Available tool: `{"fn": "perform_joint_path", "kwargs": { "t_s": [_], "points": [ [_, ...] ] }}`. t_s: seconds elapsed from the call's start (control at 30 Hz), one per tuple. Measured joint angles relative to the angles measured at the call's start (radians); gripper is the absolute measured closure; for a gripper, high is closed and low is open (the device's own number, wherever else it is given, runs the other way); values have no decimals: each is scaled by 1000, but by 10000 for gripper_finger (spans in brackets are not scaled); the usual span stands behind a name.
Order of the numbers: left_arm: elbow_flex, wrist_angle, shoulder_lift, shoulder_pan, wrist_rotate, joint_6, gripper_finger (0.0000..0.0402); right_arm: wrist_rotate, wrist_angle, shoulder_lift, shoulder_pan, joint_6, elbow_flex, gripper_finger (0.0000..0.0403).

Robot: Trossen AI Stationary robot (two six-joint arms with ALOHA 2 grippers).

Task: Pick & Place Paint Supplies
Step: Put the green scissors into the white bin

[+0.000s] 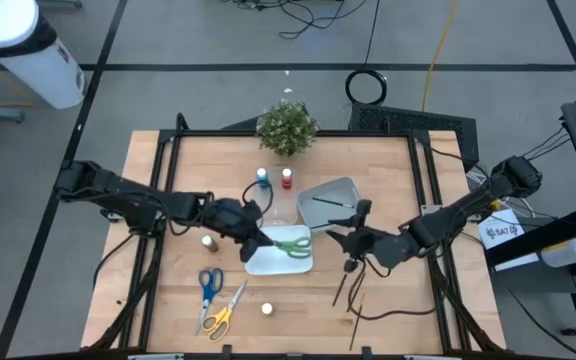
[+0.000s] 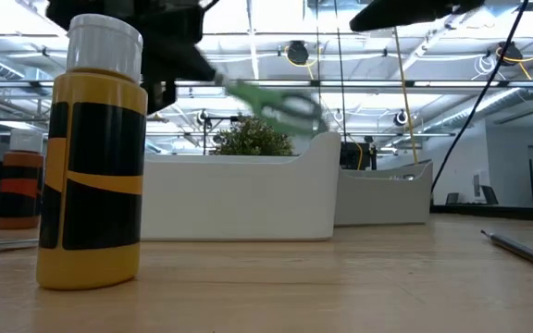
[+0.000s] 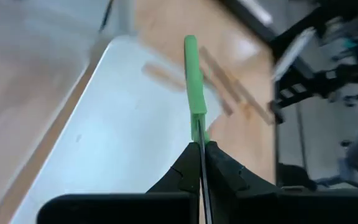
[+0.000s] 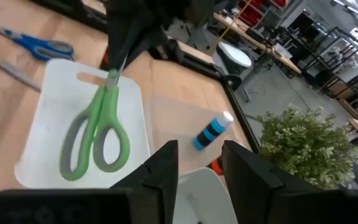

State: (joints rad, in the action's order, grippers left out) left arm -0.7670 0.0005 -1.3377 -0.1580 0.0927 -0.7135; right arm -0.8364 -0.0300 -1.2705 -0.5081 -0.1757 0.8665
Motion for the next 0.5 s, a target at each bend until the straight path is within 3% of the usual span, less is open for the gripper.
{"fn": "perform_joint_path", "kwargs": {
  "t_s": [0.17,0.5],
  "points": [
    [0,-71,0,-28,-56,-105,393,1,4,-2,-5,-3,0,294],
    [-1,-78,-20,-21,-30,-196,393,1,9,-3,-5,7,0,298]
  ]
}}
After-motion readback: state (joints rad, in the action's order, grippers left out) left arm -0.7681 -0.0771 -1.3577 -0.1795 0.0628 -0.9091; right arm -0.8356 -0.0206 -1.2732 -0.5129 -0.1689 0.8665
